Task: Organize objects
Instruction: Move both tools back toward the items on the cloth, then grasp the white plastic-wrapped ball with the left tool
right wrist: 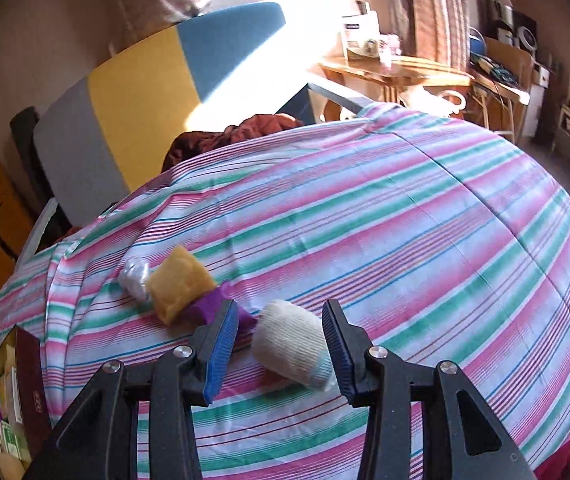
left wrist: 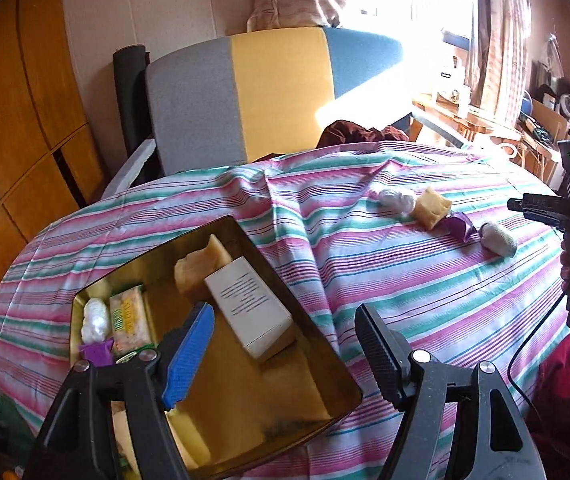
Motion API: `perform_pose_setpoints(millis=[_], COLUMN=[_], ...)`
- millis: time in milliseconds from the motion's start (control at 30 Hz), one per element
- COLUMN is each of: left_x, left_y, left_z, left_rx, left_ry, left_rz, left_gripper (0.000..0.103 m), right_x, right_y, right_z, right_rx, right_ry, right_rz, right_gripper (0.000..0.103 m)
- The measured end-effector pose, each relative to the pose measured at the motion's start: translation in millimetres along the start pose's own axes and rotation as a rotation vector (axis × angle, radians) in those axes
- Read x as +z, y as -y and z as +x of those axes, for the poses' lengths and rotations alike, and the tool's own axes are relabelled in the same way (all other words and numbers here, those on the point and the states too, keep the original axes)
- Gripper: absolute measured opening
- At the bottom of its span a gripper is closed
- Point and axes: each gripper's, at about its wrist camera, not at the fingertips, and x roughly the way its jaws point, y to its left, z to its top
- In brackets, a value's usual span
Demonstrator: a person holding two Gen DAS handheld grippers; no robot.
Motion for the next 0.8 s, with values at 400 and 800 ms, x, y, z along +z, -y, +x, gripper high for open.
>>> perform_pose_setpoints(millis=[400, 800], left_x=[56.1, 117.2], left_y=[70.9, 98.6], left_z=[95.3, 209.5], left_rx=[-0.151, -0.288], left_ry=[-0.157, -0.319], left_rz=[-0.025, -0.254], left_gripper=[0.075, 0.073], right_x=[3.2, 3.0], right_y=[16.9, 13.5], right_z=[-2.0, 6.4], right_rx=[0.086, 0.142], right_ry=[-0.039, -0.097], right_rz=[0.112, 0.137], right_gripper=[0.044, 0.044])
